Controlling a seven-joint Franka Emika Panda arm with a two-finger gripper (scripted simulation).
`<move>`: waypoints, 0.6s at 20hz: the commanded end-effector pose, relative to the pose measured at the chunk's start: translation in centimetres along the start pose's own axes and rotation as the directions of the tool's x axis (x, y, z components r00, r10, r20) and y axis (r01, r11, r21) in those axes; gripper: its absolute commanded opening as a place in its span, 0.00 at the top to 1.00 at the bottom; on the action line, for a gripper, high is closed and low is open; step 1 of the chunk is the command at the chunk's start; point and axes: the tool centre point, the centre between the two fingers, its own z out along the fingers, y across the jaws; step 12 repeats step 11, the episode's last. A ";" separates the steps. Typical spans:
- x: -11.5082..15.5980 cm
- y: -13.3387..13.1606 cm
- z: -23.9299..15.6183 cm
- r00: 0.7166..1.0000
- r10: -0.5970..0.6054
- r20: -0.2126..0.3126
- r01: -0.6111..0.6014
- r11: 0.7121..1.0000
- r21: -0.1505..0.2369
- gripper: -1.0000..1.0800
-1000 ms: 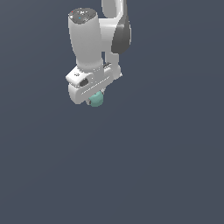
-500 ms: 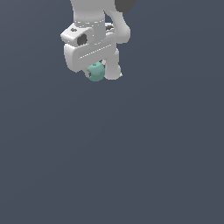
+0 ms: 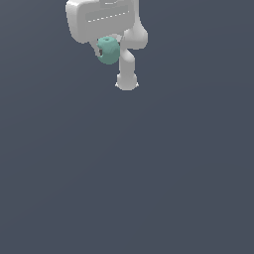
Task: Pick up the object and move it to a goal position.
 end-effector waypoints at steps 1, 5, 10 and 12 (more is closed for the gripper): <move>-0.3 -0.5 -1.5 1.000 0.000 0.001 0.000 1.000 0.001 1.00; -0.5 -0.9 -3.1 1.000 0.000 0.001 0.000 1.000 0.001 1.00; -0.7 -1.1 -4.0 1.000 0.001 0.001 -0.001 1.000 0.001 1.00; -0.7 -1.1 -4.0 1.000 0.001 0.001 -0.001 1.000 0.001 1.00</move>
